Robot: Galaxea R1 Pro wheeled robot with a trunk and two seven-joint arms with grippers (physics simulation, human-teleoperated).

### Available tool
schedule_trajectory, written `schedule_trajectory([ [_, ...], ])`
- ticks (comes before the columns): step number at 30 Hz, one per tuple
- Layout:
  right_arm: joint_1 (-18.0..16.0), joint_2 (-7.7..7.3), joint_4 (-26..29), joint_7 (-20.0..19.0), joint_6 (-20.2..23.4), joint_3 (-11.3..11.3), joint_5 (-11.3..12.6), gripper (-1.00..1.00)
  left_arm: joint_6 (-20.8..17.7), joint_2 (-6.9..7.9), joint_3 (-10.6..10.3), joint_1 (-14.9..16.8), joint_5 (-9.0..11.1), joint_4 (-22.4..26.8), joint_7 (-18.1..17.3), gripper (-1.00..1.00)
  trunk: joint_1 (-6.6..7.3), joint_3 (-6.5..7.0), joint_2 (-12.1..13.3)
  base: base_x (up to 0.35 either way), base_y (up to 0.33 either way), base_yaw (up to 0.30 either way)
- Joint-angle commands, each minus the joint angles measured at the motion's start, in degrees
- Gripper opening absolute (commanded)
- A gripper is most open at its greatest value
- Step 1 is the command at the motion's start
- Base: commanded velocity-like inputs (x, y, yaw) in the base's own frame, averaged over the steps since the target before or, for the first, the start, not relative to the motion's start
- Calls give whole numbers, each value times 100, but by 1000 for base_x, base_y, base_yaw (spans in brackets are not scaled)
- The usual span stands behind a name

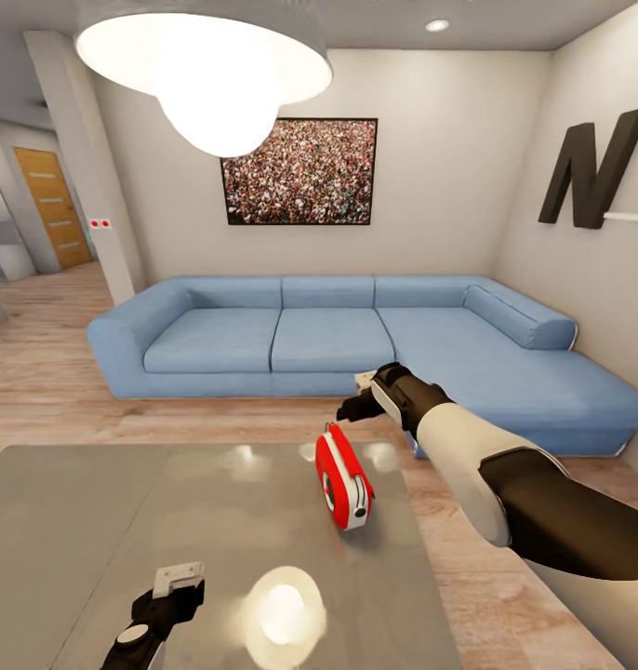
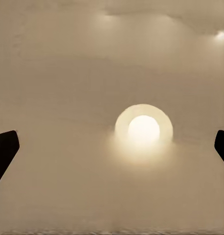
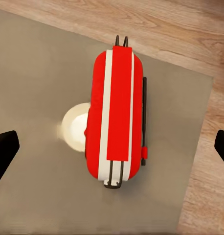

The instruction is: Turn on the radio receiver that's on the table in the living room.

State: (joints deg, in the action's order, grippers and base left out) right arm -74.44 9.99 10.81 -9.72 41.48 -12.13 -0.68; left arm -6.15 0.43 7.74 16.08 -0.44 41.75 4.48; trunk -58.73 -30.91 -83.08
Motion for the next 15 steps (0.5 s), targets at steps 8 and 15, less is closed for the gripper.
schedule_trajectory([
  [8, 0, 0, 0, -7, 0, 0, -2, 100, 0, -2, 0, 0, 0, 0, 0, 100, 0, 0, 0, -111, 0, 0],
  [15, 0, 0, 0, -18, 0, 0, -2, 100, 0, 1, 0, 0, 0, 0, 0, 100, 0, -4, 0, -5, 0, 0],
])
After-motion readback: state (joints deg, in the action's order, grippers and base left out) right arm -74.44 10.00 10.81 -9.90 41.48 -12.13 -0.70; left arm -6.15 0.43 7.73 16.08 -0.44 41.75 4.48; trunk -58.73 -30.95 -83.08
